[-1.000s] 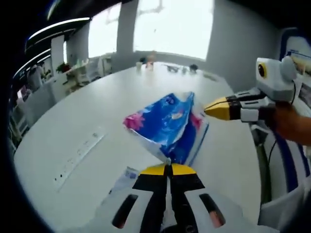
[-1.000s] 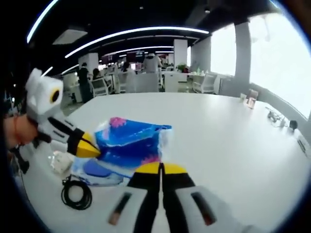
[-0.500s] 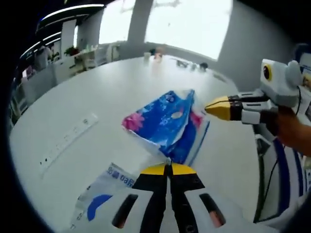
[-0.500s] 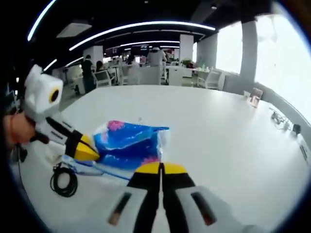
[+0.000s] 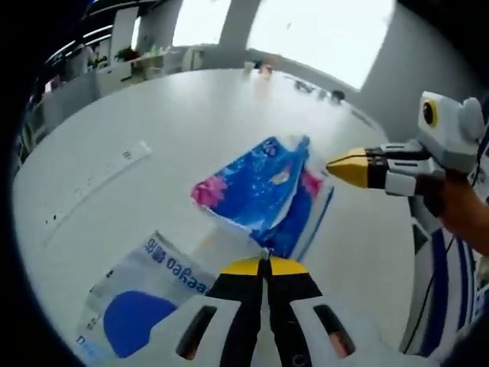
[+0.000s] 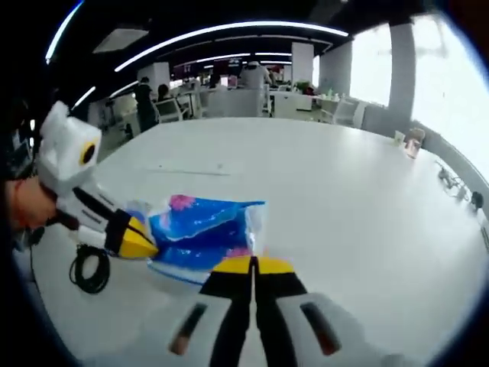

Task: Arrange the tabletop items into an orderly group along one side of the table until the central work area is clear of visible clutter.

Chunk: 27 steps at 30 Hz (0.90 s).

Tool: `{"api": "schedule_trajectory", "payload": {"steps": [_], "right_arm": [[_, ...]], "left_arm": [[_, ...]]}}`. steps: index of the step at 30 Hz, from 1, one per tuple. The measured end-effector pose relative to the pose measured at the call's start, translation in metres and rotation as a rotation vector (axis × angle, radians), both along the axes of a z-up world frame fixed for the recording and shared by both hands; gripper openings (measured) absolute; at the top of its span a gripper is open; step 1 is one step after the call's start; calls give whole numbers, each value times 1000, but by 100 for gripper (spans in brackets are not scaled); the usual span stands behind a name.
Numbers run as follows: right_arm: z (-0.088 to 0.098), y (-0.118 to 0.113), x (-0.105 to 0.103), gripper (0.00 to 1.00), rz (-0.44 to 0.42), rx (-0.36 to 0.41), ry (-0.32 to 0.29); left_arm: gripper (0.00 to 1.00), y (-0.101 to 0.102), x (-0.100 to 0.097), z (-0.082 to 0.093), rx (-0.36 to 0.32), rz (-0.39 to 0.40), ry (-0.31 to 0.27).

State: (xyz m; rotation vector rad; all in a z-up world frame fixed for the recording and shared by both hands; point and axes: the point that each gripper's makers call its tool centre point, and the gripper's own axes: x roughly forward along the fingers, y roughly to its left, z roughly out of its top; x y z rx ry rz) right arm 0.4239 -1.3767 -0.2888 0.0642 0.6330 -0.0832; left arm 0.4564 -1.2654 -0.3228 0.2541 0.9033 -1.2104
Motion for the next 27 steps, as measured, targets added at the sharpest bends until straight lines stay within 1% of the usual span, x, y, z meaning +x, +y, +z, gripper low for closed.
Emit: {"api": "schedule_trajectory", "payload": {"steps": [5,6,8,10,11,14,15,21,23,27], "right_arm": [[-16,-5,-5,0,1,16,28],[-18,-5,-6,0,2,19,31],[-22,-6,-6,0,5,16,38],[-26,-6,-8,0,4,25,44],[-29,-7,-8,0,5,24,48],[-33,-8,-10,0,5,31,57],[-34,-8,-10,0,5,32,58],[-42,-7,-10,0,2,45,69],[-45,-7,-11,0,2,45,73],[-50,-9,-13,0,-2,47,81]], "left_arm": [[0,-2,-3,-11,17,18,26],[0,-1,-3,-15,32,26,32],[0,-3,-5,-18,31,33,52],[0,-3,-5,-21,41,38,49],[0,-4,-7,-22,41,43,67],[0,-3,-7,-27,54,43,67],[0,-4,-8,-28,51,45,83],[0,-3,-10,-34,69,33,66],[0,-3,-11,-35,69,33,74],[0,-3,-11,-36,69,28,61]]}}
